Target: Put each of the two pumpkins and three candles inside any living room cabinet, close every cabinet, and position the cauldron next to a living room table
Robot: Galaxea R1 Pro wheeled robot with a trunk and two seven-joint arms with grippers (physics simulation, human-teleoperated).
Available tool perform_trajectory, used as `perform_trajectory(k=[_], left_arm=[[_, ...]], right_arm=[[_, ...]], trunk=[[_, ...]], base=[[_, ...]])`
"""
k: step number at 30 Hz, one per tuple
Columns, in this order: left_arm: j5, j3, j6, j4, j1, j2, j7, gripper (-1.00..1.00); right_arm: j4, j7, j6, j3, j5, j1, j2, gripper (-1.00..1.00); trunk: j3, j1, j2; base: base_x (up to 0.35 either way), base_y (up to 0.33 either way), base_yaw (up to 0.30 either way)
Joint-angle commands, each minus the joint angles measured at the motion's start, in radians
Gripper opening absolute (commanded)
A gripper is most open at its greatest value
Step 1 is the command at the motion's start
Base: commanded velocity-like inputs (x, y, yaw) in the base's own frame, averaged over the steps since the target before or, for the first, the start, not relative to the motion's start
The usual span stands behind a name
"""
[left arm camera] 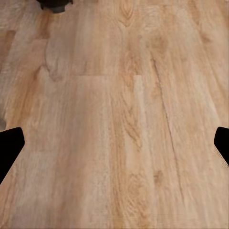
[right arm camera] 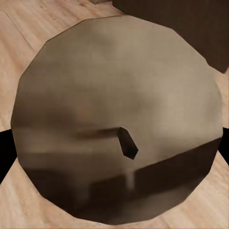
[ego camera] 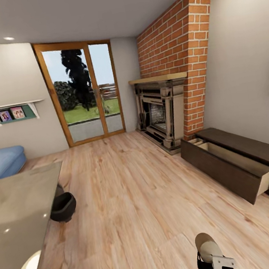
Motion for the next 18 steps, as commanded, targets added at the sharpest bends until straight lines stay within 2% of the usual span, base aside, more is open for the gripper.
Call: perform_trajectory(k=[1, 12, 18], left_arm=[[0.0, -0.008, -0.004, -0.003, -0.002, 0.0, 0.008, 1.0], [0.0, -0.008, -0.004, -0.003, -0.002, 0.0, 0.008, 1.0], [0.0, -0.008, -0.004, -0.003, -0.002, 0.0, 0.008, 1.0]], right_arm=[[-0.001, -0.007, -0.001, 0.011, 0.0, -0.001, 0.0, -1.0], [-0.003, -0.008, -0.001, 0.012, -0.002, -0.001, 0.003, -1.0], [-0.002, -0.006, -0.001, 0.011, -0.003, -0.001, 0.0, -1.0]], trunk=[[-0.001, 0.001, -0.001], [-0.001, 0.001, -0.001], [0.001, 0.001, -0.001]], base=[[0.328, 0.0, -0.001], [0.328, 0.0, 0.0], [0.328, 0.0, -0.21]])
